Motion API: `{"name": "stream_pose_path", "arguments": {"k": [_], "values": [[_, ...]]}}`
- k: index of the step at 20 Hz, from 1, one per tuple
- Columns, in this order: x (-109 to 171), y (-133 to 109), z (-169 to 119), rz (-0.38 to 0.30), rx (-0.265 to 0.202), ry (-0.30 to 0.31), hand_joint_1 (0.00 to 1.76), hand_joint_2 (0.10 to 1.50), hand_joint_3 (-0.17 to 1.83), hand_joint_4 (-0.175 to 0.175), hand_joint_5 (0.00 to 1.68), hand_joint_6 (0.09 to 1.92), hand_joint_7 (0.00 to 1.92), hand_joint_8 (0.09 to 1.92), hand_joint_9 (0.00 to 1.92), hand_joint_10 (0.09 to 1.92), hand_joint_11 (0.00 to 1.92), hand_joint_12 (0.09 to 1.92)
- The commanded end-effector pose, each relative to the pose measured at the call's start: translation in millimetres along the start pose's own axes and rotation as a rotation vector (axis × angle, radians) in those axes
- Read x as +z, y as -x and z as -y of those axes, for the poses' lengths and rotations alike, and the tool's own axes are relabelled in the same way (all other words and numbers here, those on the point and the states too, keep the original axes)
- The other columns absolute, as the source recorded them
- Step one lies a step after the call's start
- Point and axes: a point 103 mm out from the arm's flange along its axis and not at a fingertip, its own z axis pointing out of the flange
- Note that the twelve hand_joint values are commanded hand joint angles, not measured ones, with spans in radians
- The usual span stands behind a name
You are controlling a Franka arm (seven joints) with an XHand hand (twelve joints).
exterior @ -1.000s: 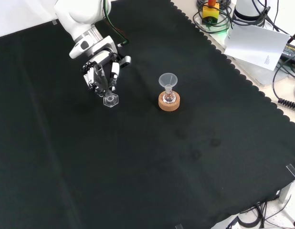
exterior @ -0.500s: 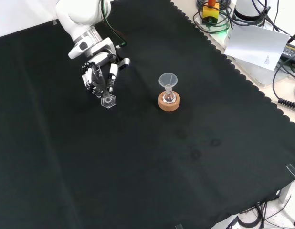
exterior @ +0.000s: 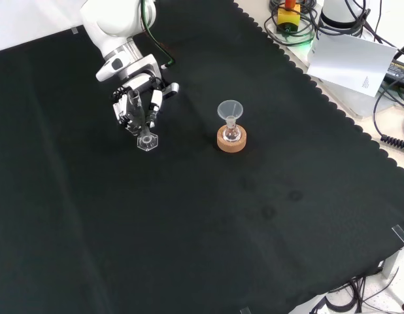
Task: Put the graduated cylinder back on the table.
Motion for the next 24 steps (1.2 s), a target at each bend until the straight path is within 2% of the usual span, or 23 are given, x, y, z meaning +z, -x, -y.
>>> {"name": "stream_pose_path", "arguments": {"k": [1,4,7,9,12,17,24], "values": [[4,2,2,0.012,0.0,0.001,1.11,1.14,0.0,-0.094,0.93,1.09,1.01,0.55,1.32,0.09,1.15,0.82],[6,4,3,0.006,0.005,-0.011,1.11,1.15,0.0,-0.101,0.92,1.11,0.98,0.55,1.3,0.09,1.14,0.83],[8,4,4,-0.009,0.01,-0.025,1.09,1.17,0.0,-0.094,0.87,1.18,0.85,0.6,1.23,0.09,1.0,0.94],[8,5,5,-0.017,0.016,-0.024,1.08,1.15,-0.02,-0.039,0.78,0.95,0.75,0.61,1.17,0.09,0.88,1.02],[10,4,9,-0.03,0.03,-0.023,1.08,1.13,-0.06,-0.011,0.75,0.77,0.69,0.6,1.13,0.09,0.8,1.08],[8,2,12,-0.034,0.048,-0.036,1.06,1.14,-0.16,-0.013,0.7,0.72,0.65,0.58,1.09,0.09,0.72,1.13],[-9,-1,7,0.001,0.078,0.005,1.0,1.1,-0.17,-0.018,0.61,0.68,0.58,0.58,1.0,0.09,0.56,1.23]]}}
